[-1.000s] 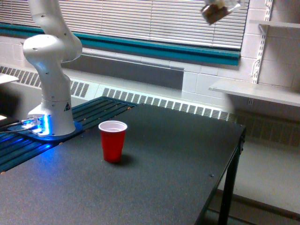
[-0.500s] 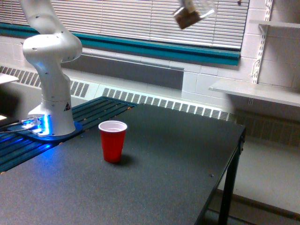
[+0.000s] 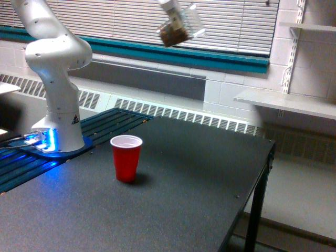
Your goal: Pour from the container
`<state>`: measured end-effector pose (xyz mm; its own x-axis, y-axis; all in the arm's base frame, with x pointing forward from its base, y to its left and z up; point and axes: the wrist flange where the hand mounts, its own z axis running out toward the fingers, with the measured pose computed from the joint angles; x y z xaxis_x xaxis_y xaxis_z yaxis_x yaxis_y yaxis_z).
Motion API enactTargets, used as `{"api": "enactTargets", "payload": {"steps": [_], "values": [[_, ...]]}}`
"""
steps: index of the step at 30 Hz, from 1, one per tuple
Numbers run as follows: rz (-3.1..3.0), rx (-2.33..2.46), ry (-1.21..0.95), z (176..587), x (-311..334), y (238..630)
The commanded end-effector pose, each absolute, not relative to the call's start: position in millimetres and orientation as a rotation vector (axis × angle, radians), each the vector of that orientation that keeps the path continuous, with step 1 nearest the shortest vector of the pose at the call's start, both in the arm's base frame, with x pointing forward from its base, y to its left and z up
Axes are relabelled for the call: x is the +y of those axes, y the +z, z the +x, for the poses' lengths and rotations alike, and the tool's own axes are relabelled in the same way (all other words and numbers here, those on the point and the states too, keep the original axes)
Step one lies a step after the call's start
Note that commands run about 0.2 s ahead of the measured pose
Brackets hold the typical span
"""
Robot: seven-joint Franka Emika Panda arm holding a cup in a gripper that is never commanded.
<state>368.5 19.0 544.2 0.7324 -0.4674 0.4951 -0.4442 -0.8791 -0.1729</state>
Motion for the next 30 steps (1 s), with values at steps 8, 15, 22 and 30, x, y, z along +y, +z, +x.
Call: {"api": "enactTargets", "payload": {"steps": [8, 15, 22, 30], "values": [[-2.92, 0.866, -0.732, 314, -12, 509], [-2.894, 0.939, -0.695, 290, -21, 493], [-2.877, 1.023, -0.656, 271, -32, 474], [-2.855, 1.093, -0.597, 255, -43, 453]]}}
